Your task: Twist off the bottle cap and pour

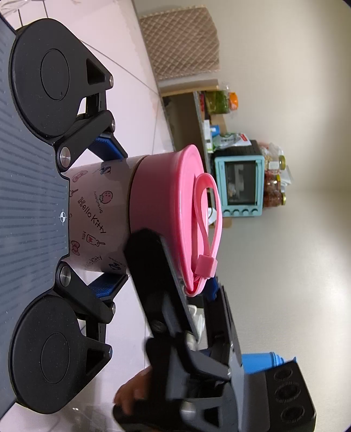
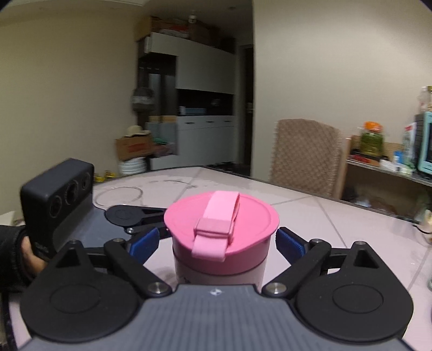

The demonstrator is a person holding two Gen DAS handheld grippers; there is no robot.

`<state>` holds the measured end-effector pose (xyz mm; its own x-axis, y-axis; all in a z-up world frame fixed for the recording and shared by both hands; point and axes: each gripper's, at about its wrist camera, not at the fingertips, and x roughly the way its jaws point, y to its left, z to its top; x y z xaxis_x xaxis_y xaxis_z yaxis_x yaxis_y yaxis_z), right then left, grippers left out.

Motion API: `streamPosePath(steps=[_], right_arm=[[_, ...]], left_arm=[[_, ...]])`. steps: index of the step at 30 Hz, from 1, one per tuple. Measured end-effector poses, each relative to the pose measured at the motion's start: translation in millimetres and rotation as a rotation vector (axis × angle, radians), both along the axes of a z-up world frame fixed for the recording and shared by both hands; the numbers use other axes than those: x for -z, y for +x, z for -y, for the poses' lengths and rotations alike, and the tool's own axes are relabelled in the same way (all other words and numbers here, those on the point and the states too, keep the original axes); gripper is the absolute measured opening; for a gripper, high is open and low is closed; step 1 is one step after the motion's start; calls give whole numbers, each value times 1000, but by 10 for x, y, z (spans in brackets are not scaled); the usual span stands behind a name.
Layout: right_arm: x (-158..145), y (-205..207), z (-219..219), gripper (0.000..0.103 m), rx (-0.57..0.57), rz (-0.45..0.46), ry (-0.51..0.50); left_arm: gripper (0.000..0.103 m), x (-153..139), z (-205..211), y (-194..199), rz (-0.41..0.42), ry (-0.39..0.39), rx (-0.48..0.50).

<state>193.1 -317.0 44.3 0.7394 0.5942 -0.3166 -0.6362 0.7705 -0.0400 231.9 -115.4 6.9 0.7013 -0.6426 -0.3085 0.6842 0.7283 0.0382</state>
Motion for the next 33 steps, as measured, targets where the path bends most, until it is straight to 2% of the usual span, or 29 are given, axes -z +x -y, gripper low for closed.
streamPosePath(steps=[7,19,24,27,33], right_arm=[[129,-14,-198,95,126,32,30],[245,18,-238,94,241,16,77],[258,35,-244,86,254,15,75],[259,33,-243,85,242,22,70],[263,111,-97,85,123,25,64]], left_arm=[[89,-2,-9,-22,-1,-1,0],[89,-10,-30,-12,-1,-2,2],[89,-14,-39,-19,-2,-2,2],[89,-12,-29,-24,-2,-1,1],[89,-13,-29,-28,-3,-2,1]])
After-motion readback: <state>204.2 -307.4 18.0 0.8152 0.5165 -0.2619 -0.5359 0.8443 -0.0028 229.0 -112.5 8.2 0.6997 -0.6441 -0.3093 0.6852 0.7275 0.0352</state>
